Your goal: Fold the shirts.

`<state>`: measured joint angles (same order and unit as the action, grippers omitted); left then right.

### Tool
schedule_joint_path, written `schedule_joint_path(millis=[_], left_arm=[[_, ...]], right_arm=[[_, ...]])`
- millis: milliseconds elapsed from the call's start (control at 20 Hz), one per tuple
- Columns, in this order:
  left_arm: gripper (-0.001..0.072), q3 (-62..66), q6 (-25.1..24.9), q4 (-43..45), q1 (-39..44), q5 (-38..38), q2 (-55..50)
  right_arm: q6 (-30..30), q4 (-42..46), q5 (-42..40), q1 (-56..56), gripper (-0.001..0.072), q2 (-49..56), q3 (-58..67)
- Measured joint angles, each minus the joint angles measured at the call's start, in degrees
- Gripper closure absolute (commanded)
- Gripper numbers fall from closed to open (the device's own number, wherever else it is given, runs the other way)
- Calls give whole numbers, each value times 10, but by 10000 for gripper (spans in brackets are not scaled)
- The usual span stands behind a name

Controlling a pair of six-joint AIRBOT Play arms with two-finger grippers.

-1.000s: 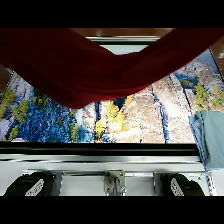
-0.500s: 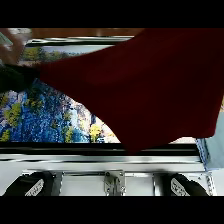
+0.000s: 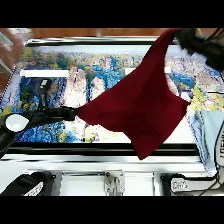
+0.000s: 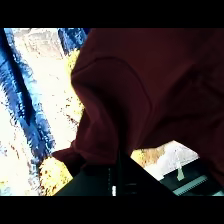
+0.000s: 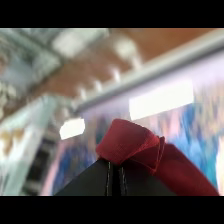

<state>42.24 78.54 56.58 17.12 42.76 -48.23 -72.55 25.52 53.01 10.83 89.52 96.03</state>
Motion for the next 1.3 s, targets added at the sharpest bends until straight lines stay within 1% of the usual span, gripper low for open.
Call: schedule_joint_path(millis=[50, 150, 300, 450, 550, 600, 700, 800, 850, 950, 1100, 1300], left_arm=[[672, -6, 2, 0, 2, -9, 0], [672, -14, 4, -2, 4, -19, 0], [672, -19, 6, -3, 6, -28, 2], [672, -21, 6, -2, 1, -32, 7], [672, -21, 4, 1, -5, -32, 10], [672, -21, 3, 2, -8, -33, 11], [672, -21, -2, 4, -14, -33, 14], [672, -21, -8, 5, -15, -33, 15], [672, -21, -10, 5, -16, -33, 15], [672, -21, -12, 6, -17, -33, 16], [672, -21, -14, 6, -18, -33, 16], [672, -21, -15, 6, -18, -33, 16]], right_arm=[[-12, 23, 40, 0, 62, 11, 0], [-31, 61, 109, 6, 64, 19, 0], [-50, 104, 181, 35, 65, -1, 0], [-76, 217, 293, 77, 65, -34, -9], [-79, 308, 372, 107, 65, -72, -61], [-81, 337, 390, 123, 65, -96, -104], [-84, 382, 396, 148, 65, -156, -226], [-82, 396, 390, 160, 64, -212, -368], [-76, 394, 383, 165, 65, -235, -435], [-62, 362, 363, 169, 65, -272, -557], [-54, 336, 328, 173, 65, -299, -677], [-54, 313, 285, 174, 66, -310, -739]])
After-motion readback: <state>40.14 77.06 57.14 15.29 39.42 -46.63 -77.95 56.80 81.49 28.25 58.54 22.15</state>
